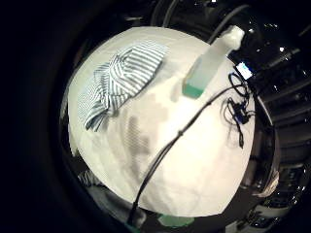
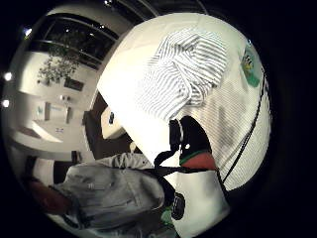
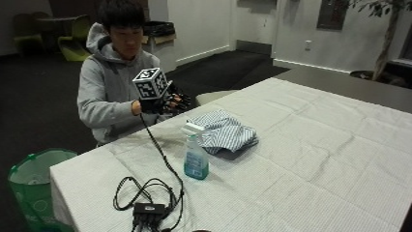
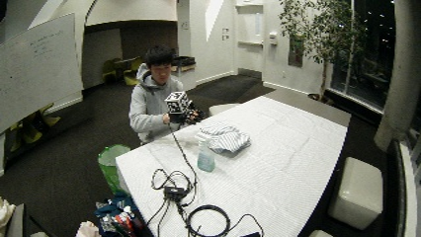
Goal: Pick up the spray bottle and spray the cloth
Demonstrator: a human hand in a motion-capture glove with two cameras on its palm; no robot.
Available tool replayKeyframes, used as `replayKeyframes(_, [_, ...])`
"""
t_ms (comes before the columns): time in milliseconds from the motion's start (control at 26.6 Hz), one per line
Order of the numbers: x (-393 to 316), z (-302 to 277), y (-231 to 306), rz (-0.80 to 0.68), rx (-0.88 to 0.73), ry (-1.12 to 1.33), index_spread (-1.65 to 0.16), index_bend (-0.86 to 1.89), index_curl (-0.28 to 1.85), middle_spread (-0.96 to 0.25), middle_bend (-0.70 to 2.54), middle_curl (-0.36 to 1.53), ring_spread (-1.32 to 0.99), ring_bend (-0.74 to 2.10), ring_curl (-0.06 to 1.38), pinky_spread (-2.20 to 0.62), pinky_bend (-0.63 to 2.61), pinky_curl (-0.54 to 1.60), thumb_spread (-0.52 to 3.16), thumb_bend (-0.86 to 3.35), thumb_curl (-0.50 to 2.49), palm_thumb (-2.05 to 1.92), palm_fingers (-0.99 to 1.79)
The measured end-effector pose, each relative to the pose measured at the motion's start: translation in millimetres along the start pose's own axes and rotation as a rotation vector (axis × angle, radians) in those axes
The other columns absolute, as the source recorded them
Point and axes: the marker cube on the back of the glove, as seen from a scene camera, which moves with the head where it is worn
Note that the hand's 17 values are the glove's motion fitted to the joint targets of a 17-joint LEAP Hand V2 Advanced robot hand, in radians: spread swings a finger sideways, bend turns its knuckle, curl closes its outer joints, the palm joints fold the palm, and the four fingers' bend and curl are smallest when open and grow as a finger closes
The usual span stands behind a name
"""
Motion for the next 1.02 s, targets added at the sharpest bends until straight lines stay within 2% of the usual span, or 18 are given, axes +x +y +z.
replayKeyframes(489, [56.2, -6.5, 26.8, 0.154, 0.21, -0.083, -0.35, 0.11, 0.22, -0.02, 0.21, 0.31, 0.03, 0.25, 0.23, 0.22, 0.44, 0.32, 1.02, 0.02, 0.38, 0.73, 0.18])
replayKeyframes(1017, [96.9, -6.1, 9.9, 0.218, 0.162, -0.139, -0.34, 0.12, 0.21, -0.02, 0.22, 0.33, 0.03, 0.27, 0.25, 0.21, 0.47, 0.34, 1.01, -0.02, 0.41, 0.76, 0.16])
